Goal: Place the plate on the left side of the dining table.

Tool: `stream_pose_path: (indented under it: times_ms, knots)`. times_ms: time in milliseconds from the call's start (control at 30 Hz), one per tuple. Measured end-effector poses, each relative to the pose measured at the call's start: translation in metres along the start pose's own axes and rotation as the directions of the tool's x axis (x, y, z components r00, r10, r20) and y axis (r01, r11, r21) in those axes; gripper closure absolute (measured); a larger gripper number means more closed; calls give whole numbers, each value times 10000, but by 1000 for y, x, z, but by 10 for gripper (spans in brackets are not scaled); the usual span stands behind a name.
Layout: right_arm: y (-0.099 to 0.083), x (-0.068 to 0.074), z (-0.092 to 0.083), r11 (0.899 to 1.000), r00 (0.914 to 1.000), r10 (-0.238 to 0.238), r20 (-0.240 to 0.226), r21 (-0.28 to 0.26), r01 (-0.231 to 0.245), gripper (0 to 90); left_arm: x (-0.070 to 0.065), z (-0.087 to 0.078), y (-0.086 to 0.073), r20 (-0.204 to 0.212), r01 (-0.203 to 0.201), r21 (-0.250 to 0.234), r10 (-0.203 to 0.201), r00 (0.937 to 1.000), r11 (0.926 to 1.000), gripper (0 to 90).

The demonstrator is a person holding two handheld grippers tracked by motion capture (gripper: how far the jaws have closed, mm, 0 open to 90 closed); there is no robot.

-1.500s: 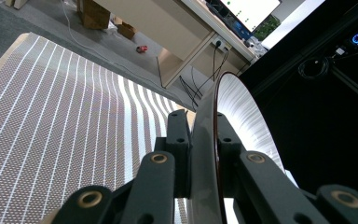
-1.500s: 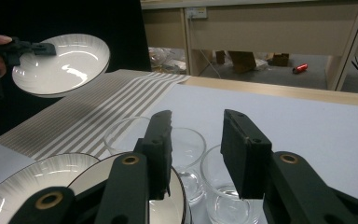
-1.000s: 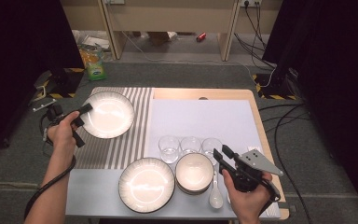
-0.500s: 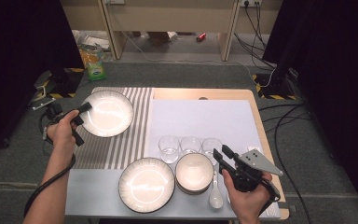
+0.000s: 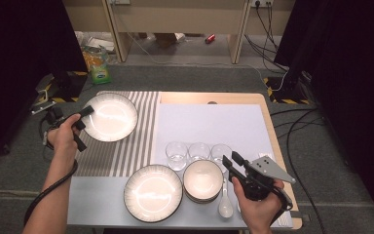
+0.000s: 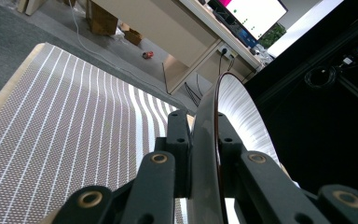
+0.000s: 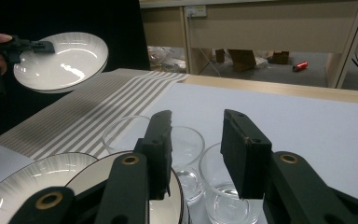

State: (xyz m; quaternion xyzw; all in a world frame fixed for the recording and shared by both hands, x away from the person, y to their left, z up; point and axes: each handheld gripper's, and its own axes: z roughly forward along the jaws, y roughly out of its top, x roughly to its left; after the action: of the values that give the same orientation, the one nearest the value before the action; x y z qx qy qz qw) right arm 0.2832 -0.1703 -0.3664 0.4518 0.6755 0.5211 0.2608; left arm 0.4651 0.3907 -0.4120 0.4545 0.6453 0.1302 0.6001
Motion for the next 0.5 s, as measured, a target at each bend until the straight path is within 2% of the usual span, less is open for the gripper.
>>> stream_pose_path:
  times_ms: [133, 200, 500]
  knots:
    - [0, 0, 0, 10000, 10000, -20, -1, -10, 20, 632, -1, 0, 0, -25, 10, -83, -11, 10000, 10000, 806]
    - [0, 1, -1, 9999, 9999, 134, -30, -52, -135, 632, 0, 0, 1, -10, 1, -92, -1, 10000, 10000, 806]
    - [0, 0, -2, 9999, 10000, 85, 10, -55, -85, 632, 4, 0, 2, -57, -4, -40, 4, 10000, 10000, 806]
